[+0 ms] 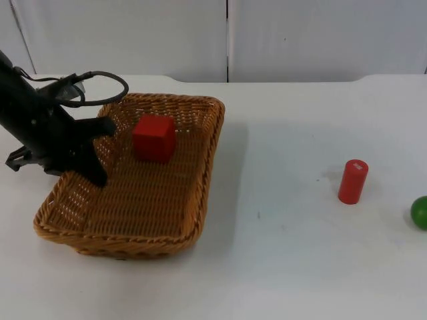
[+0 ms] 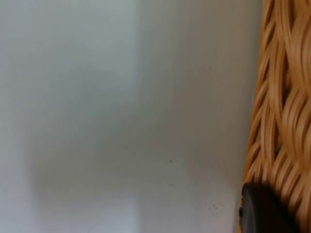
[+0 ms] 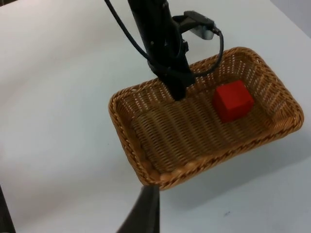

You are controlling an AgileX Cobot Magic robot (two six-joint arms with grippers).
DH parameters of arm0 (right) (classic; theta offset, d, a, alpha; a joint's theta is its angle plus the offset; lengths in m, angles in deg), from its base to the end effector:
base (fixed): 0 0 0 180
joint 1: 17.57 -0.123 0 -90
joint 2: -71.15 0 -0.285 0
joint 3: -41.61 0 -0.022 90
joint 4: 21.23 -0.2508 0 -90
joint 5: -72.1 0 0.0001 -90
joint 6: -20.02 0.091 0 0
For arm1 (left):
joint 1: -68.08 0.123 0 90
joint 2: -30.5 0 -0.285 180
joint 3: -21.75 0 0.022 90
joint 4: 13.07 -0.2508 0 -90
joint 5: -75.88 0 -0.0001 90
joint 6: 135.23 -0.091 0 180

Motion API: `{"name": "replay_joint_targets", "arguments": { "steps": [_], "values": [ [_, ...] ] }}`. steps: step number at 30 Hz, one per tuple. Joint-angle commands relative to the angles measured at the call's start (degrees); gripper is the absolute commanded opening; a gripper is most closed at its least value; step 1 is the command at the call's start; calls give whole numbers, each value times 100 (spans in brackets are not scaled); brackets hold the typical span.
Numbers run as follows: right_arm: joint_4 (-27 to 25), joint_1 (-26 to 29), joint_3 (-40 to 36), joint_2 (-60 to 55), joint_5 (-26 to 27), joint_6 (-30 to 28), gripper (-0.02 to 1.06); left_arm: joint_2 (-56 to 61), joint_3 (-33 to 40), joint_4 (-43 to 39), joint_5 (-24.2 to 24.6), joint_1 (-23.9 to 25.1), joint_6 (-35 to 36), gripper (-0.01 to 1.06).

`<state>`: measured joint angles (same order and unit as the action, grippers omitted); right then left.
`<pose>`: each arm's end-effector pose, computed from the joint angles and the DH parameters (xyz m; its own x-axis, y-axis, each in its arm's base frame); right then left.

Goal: Pick up the basket with the left hand and place the object to the left of the red cylinder into the basket with the right hand.

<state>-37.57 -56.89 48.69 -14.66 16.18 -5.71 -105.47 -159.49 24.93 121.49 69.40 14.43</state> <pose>0.2070 0.1970 0.4168 -0.3004 -0.6010 -0.7407 -0.8670 0.4958 -0.0507 0.4085 -0.0307 0.0790 -0.9922 0.0035 -0.1249 0.0578 0.8992 -0.4337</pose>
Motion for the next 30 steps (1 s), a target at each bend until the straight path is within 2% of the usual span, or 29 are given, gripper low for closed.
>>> {"name": "replay_joint_targets", "arguments": {
  "steps": [1, 4, 5, 9, 10, 13, 15, 24, 27, 30],
  "values": [
    [-29, 25, -12, 57, -22, -60, 84, -57, -13, 132, 1, 14, 51, 0],
    [-29, 25, -12, 57, -22, -60, 84, -32, -13, 171, 56, 14, 51, 23],
    [-29, 25, -12, 57, -22, -60, 84, -32, -13, 171, 56, 14, 51, 23],
    [-29, 25, -12, 57, -22, -60, 84, -19, -13, 171, 158, 14, 51, 68],
    [-29, 25, -12, 57, -22, -60, 84, -19, -13, 171, 158, 14, 51, 68],
    [-29, 25, -12, 57, -22, -60, 84, -7, -13, 171, 217, 14, 51, 89],
    [-29, 25, -12, 57, -22, -60, 84, 38, -13, 183, 305, 14, 51, 94],
    [-29, 25, -12, 57, 39, -60, 84, 626, -13, 22, 246, 14, 109, 95],
    [-29, 25, -12, 57, 39, -60, 84, 831, -13, -233, 137, 14, 264, 95],
    [-41, 25, -12, 57, 100, -60, 84, 1115, -13, -892, 20, 14, 695, 95]
  ]
}}
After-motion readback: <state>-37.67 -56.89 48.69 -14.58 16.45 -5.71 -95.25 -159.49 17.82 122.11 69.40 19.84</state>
